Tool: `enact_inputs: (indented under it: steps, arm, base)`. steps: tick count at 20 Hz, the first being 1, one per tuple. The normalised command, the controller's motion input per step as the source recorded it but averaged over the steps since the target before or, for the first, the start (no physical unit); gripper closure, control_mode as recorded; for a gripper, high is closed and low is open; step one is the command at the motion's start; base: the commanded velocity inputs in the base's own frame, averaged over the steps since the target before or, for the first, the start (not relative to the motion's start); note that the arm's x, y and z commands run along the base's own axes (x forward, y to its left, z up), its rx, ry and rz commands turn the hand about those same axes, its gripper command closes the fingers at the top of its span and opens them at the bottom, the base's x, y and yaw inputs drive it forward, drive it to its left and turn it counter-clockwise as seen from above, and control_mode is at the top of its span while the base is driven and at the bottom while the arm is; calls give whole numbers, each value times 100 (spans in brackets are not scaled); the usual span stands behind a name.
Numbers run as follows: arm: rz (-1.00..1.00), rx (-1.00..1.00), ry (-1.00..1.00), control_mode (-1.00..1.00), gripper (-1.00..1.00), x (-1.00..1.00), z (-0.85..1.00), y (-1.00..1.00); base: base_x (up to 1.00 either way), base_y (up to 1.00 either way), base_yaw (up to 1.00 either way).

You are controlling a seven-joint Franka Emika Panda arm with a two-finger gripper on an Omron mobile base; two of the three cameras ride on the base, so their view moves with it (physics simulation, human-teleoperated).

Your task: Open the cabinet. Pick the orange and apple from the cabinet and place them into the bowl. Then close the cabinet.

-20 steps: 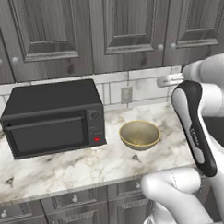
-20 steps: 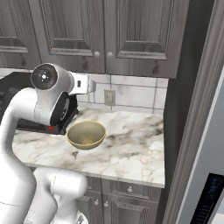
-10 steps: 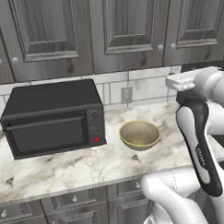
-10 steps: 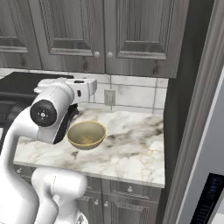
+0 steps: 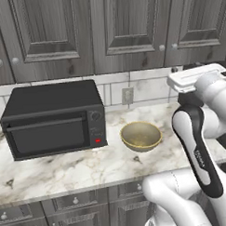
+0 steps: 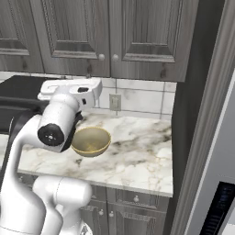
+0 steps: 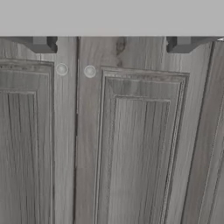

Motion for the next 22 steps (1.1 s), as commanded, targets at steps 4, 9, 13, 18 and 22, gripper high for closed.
enact_inputs:
  steps: [4, 9, 13, 18, 22]
  arm:
    - [0, 0, -5, -100, -100, 14, 18, 0]
    - [0, 0, 0, -100, -100, 50, 8, -3]
    - [0, 2, 0, -100, -100, 62, 7, -21]
    - [0, 1, 0, -100, -100, 71, 1, -20]
    - [2, 0, 0, -100, -100, 69, 0, -7]
  base:
    - [0, 0, 0]
    - [0, 0, 0]
    - [0, 0, 0]
    - [0, 0, 0]
    - [0, 0, 0]
